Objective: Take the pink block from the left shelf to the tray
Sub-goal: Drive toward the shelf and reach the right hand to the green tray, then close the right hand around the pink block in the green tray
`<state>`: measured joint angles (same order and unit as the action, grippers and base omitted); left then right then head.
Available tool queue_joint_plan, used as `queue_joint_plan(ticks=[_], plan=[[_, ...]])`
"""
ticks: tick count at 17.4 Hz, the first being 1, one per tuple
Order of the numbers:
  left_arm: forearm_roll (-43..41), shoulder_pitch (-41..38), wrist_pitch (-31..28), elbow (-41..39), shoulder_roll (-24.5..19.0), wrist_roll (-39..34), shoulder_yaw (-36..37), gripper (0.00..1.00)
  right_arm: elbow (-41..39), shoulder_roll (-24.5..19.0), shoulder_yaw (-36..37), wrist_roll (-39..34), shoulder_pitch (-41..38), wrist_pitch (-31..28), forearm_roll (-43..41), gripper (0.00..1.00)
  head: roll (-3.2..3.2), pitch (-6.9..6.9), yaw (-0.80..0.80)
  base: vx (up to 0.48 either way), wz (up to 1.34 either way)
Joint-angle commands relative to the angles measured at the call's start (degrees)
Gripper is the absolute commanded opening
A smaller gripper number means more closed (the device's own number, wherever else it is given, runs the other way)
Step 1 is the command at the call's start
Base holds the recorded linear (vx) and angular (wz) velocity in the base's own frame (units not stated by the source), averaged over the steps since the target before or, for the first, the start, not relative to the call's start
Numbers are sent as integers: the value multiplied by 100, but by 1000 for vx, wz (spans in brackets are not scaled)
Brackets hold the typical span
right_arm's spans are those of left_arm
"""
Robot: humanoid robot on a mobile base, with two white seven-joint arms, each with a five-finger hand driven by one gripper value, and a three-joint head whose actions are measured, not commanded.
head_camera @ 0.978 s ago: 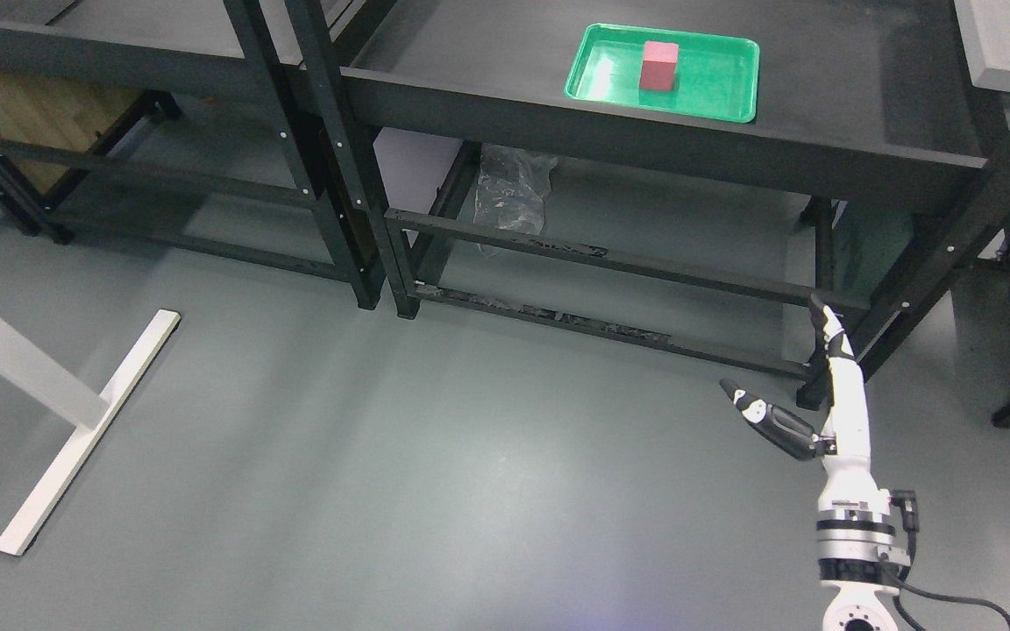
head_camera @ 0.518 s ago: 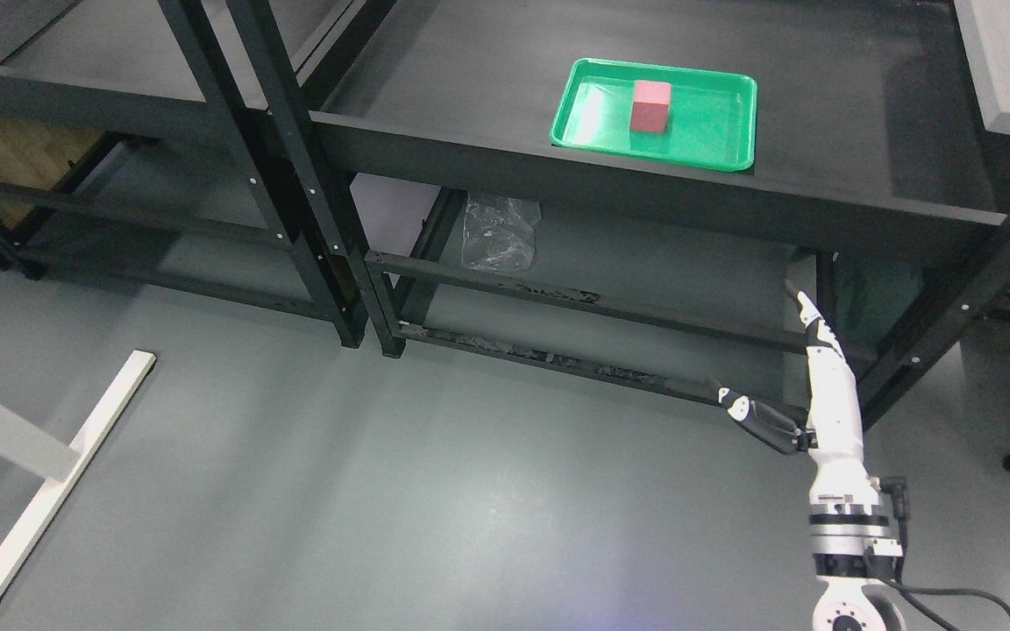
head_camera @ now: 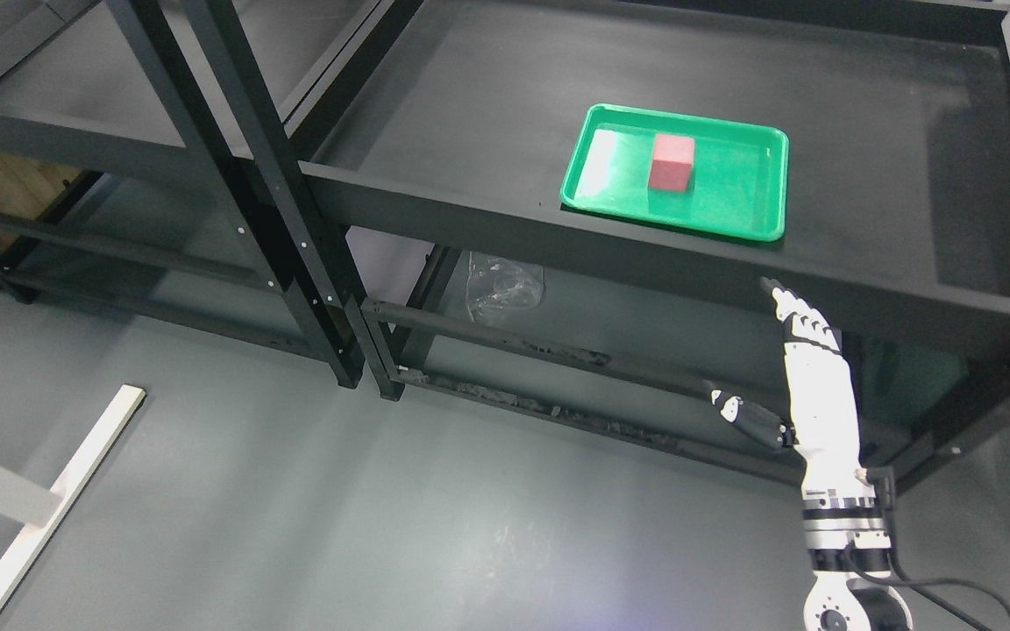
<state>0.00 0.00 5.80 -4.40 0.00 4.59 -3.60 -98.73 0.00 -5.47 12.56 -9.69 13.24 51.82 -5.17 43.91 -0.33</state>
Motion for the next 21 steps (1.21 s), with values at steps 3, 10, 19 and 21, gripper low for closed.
queue_joint_plan(ticks=[3, 10, 19, 21], plan=[[-9, -53, 1, 0, -100, -2, 0, 100, 3, 100, -7, 10, 38, -6, 504, 98, 0, 0, 0, 291, 69], [-9, -53, 1, 0, -100, -2, 0, 100, 3, 100, -200, -87, 38, -93, 504, 98, 0, 0, 0, 290, 35], [-9, -53, 1, 0, -100, -2, 0, 100, 21, 100, -226, -1106, 90, -533, 487, 98, 0, 0, 0, 247, 3], [-9, -53, 1, 0, -100, -2, 0, 100, 29, 100, -226, -1133, 90, -550, 461, 98, 0, 0, 0, 219, 23]])
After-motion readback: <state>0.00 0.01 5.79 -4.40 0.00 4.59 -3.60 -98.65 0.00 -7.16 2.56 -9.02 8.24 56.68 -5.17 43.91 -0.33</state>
